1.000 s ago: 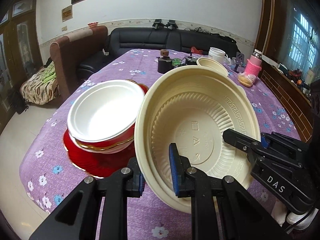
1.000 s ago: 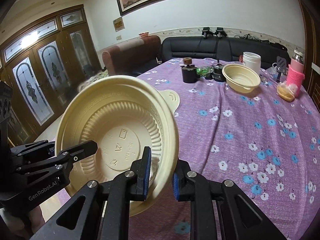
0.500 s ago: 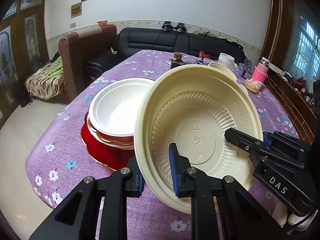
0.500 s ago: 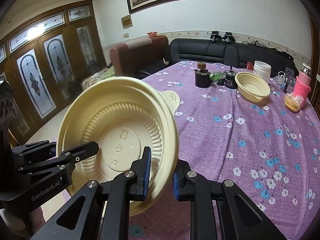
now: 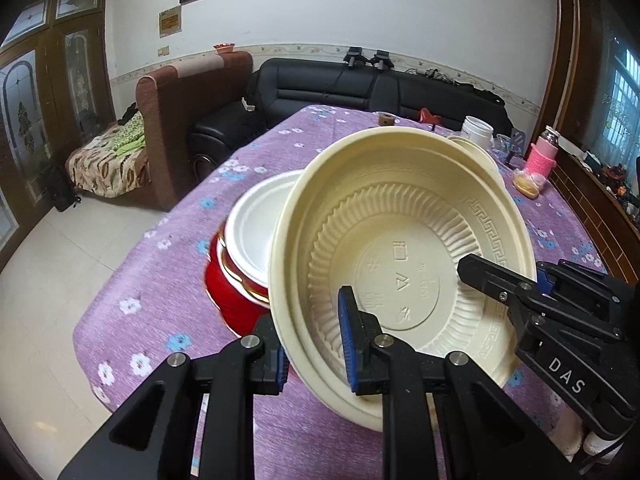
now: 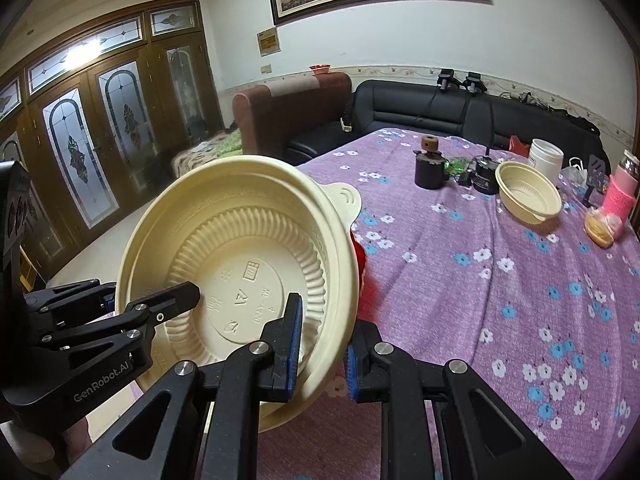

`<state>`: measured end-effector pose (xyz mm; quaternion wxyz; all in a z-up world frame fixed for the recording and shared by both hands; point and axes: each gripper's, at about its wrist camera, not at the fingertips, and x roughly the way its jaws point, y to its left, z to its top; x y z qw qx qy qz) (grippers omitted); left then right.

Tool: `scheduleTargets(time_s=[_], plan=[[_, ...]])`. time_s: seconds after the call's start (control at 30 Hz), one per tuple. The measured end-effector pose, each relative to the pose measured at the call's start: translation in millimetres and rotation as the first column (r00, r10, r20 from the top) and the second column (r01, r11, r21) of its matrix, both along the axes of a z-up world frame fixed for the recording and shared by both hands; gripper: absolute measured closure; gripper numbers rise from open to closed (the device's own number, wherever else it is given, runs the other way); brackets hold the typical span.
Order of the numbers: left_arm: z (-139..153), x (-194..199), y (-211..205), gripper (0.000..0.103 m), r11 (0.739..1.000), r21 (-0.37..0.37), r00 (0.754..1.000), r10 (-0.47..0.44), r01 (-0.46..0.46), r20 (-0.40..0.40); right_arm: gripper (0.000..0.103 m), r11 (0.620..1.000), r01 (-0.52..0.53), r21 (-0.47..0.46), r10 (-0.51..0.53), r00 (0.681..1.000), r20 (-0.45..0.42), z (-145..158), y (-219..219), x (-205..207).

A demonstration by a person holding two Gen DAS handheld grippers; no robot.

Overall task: Organize plates and bowls
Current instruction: 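Carry the beige bowl with the left tool over the red stack, then lower the beige bowl into the white foam bowl and open the left tool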

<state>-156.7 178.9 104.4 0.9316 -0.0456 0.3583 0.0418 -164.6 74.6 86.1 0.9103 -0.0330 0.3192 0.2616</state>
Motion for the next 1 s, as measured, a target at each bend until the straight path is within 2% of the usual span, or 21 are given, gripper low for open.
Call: scheduleTargets(time_s=[0.3,0.4,0.77,1.0], plan=[[38.2,26.8,22.1,0.081,0.996,0.075,0.997,0.034,-0.039,0.066,0.081,1.0,-0.016,0.009,0.016,0.999,0.038,30.9,28.2,27.3],[40.6,41.9,28.5,0.079,0.993,0.1,0.997,0.049,-0.055,0.063,0.081,1.0,-0.017,0.012,0.017,1.0,0.02,35.5,40.5,43.7],[1.4,84.6,59.5,0.076,0.994,0.059,0.994,0.092,-0.088,-0.066,0.081,1.0,0.0,0.001,0.0,0.995,-0.099,3.8,68.8,87.2],[-11.9,90.4,68.8,0.072,0.995,0.03,0.99,0.1,-0.098,-0.097,0.081,1.0,-0.012,-0.012,0.011,0.995,-0.099,-7.2,76.0,92.6]])
